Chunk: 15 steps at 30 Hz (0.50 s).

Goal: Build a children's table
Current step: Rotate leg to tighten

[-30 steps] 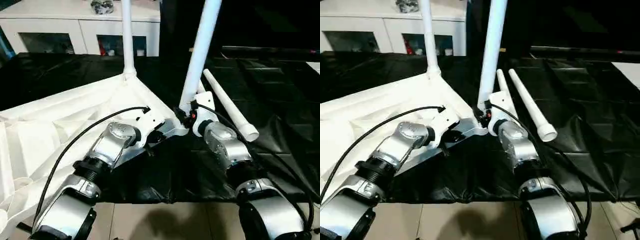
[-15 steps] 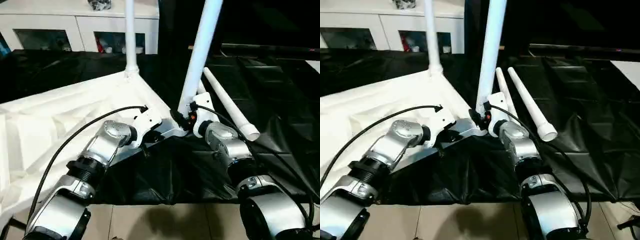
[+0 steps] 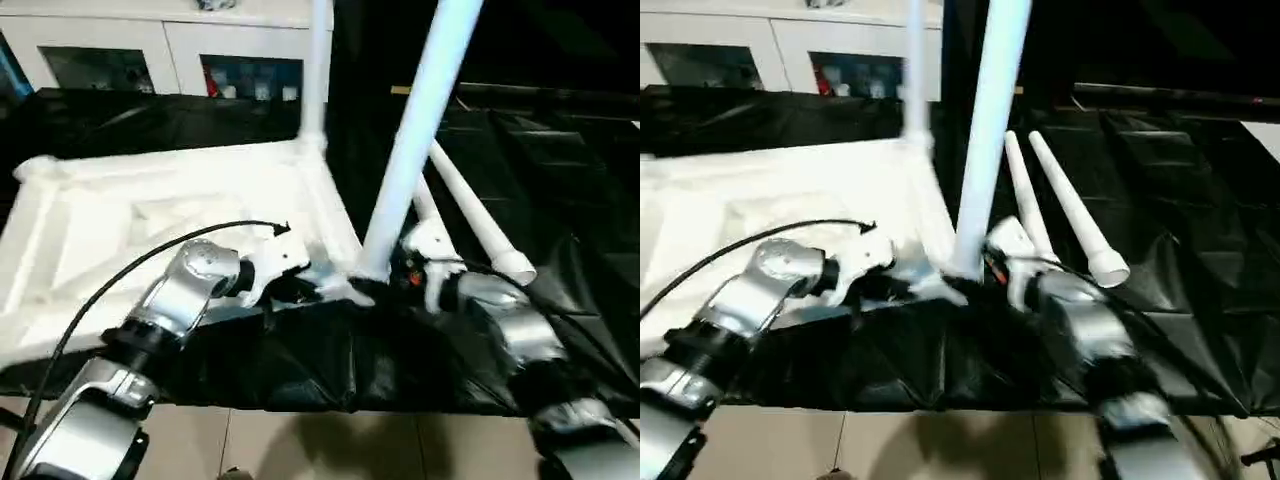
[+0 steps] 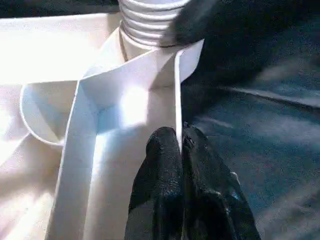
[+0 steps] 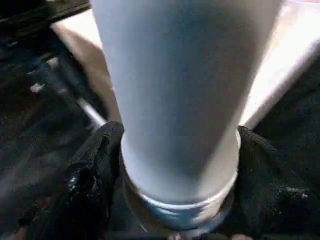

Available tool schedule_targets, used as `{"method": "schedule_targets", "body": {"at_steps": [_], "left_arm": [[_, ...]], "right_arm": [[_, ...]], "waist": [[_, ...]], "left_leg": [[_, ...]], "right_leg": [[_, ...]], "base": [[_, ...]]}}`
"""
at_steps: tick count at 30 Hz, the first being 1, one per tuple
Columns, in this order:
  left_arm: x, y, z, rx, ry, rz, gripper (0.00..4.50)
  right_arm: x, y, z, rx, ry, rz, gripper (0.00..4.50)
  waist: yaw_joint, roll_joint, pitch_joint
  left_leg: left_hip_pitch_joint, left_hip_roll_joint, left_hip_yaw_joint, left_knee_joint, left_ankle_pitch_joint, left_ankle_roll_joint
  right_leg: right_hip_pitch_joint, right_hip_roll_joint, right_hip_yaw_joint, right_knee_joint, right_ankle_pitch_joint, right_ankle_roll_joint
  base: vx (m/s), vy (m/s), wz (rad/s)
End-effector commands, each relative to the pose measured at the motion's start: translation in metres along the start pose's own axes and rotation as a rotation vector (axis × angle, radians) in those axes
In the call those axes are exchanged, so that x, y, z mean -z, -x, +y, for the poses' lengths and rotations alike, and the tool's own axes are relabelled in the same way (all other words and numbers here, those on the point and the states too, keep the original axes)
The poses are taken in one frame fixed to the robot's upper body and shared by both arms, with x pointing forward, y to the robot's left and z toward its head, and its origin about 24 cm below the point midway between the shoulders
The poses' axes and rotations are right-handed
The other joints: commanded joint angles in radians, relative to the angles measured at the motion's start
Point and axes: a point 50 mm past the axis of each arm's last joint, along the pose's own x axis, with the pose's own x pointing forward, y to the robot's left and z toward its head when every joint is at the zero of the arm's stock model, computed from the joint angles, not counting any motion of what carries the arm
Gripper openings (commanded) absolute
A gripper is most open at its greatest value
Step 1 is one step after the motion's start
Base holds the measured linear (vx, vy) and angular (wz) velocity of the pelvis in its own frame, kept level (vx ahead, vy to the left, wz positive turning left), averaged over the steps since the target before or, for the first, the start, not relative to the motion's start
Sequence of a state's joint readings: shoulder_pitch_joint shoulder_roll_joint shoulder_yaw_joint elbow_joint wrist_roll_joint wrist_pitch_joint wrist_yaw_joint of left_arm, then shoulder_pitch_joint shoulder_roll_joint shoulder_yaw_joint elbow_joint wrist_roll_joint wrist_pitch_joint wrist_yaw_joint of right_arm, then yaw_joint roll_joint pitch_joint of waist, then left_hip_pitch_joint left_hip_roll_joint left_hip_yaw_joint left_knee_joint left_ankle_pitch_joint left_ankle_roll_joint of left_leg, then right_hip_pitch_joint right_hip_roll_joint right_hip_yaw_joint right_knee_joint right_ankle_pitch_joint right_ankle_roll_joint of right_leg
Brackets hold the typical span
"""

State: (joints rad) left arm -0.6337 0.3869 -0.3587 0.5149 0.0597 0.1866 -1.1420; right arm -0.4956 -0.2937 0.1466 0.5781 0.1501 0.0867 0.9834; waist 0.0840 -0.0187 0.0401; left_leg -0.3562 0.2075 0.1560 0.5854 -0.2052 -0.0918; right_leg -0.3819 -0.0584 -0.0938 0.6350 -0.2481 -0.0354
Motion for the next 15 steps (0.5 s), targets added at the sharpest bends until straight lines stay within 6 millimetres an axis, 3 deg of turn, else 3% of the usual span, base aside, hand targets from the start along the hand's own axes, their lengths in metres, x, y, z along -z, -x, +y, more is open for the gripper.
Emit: {"method": "schedule_targets", "body": {"at_steps": [1, 2, 6, 7, 8, 12, 13, 15], "left_arm": [[-0.013, -0.005, -0.005, 0.052, -0.069, -0.043, 0.0], [-0.013, -0.004, -0.007, 0.081, -0.08, -0.044, 0.0], [-0.012, -0.004, -0.009, 0.116, -0.095, -0.036, 0.0], [-0.012, -0.004, -0.01, 0.122, -0.099, -0.034, 0.0], [-0.012, -0.004, -0.01, 0.128, -0.103, -0.032, 0.0], [-0.012, -0.003, -0.008, 0.146, -0.116, -0.021, 0.0], [-0.012, -0.003, -0.008, 0.146, -0.117, -0.02, 0.0], [-0.013, -0.003, -0.008, 0.146, -0.117, -0.021, 0.0]], "right_arm": [[-0.003, -0.005, 0.013, -0.116, 0.02, -0.001, 3.35], [-0.002, 0.0, 0.015, -0.157, 0.029, 0.015, 3.35], [-0.001, 0.007, 0.019, -0.212, 0.039, 0.053, 3.35], [-0.001, 0.008, 0.019, -0.219, 0.042, 0.06, 3.21], [0.0, 0.009, 0.02, -0.232, 0.039, 0.069, 3.02], [0.003, 0.012, 0.023, -0.266, 0.019, 0.087, 2.8], [0.003, 0.012, 0.024, -0.261, 0.022, 0.085, 2.8], [0.005, 0.012, 0.025, -0.258, 0.006, 0.079, 2.75]], "waist": [[0.0, 0.003, -0.057], [0.002, 0.007, -0.058], [0.006, 0.005, -0.059], [0.005, 0.004, -0.058], [0.006, 0.009, -0.059], [0.01, 0.006, -0.061], [0.011, 0.011, -0.061], [0.009, 0.007, -0.061]], "left_leg": [[0.002, 0.037, 0.0, -0.054, 0.017, 0.13], [0.003, 0.037, 0.0, -0.053, 0.017, 0.127], [0.002, 0.038, 0.0, -0.053, 0.021, 0.13], [0.002, 0.037, 0.0, -0.052, 0.02, 0.127], [0.002, 0.036, -0.001, -0.051, 0.021, 0.123], [0.003, 0.037, 0.0, -0.05, 0.021, 0.12], [0.001, 0.036, -0.002, -0.05, 0.023, 0.118], [0.001, 0.035, -0.002, -0.05, 0.019, 0.115]], "right_leg": [[0.065, -0.09, 0.067, -0.055, 0.234, -0.252], [0.065, -0.091, 0.067, -0.054, 0.235, -0.254], [0.065, -0.09, 0.066, -0.052, 0.245, -0.253], [0.065, -0.09, 0.066, -0.052, 0.242, -0.252], [0.066, -0.091, 0.066, -0.052, 0.24, -0.253], [0.066, -0.09, 0.066, -0.051, 0.246, -0.256], [0.066, -0.091, 0.066, -0.05, 0.251, -0.256], [0.067, -0.09, 0.065, -0.051, 0.252, -0.255]], "base": [[0.0, 0.0, 0.0], [0.0, 0.0, 0.0], [0.0, 0.0, 0.0], [0.0, 0.0, 0.0], [0.0, 0.0, 0.0], [0.0, 0.0, 0.0], [0.0, 0.0, 0.0], [0.0, 0.0, 0.0]]}}
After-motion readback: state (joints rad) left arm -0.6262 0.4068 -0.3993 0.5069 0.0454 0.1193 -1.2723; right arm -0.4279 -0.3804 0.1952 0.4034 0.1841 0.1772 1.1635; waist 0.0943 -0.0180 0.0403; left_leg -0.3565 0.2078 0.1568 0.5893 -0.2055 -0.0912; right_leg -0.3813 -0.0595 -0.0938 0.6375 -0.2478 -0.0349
